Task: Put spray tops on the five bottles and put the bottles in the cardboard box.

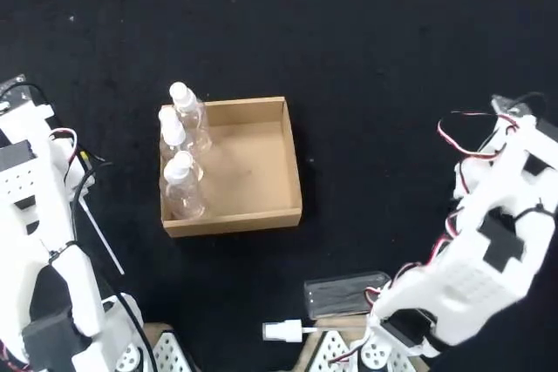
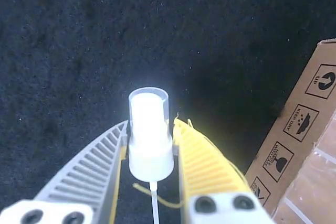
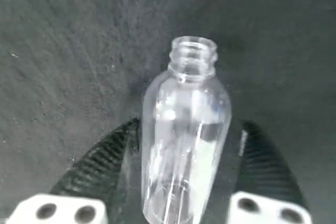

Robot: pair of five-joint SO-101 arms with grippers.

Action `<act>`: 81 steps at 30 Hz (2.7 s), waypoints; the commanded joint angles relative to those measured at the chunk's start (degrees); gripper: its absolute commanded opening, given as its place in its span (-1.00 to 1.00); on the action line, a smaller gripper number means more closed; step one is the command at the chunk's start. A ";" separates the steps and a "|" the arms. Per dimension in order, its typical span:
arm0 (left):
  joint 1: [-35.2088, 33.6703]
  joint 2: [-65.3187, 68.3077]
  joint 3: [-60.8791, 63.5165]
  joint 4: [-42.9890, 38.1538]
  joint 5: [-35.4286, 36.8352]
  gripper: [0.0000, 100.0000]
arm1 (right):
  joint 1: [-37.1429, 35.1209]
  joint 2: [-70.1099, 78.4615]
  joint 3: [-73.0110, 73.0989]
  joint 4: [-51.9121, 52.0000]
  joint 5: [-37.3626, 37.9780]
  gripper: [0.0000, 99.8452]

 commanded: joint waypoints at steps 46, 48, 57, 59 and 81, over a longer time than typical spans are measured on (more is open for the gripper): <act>0.40 -0.26 -0.66 -0.79 0.35 -0.94 | 0.70 -25.54 22.55 -8.09 29.19 -0.53; 0.40 -0.26 -0.66 -0.79 0.35 -0.94 | -0.18 -25.45 19.91 -5.27 28.92 -0.53; 0.31 -0.26 -0.66 -0.79 0.35 -0.94 | -5.36 -25.45 22.02 -3.78 28.92 -0.53; 0.31 -0.26 -0.66 -0.79 0.35 -0.94 | -5.19 -25.45 23.60 -5.98 28.92 -0.53; 0.40 -0.35 -0.04 -1.23 0.35 -0.94 | -3.69 -18.51 32.31 -21.63 39.38 -0.54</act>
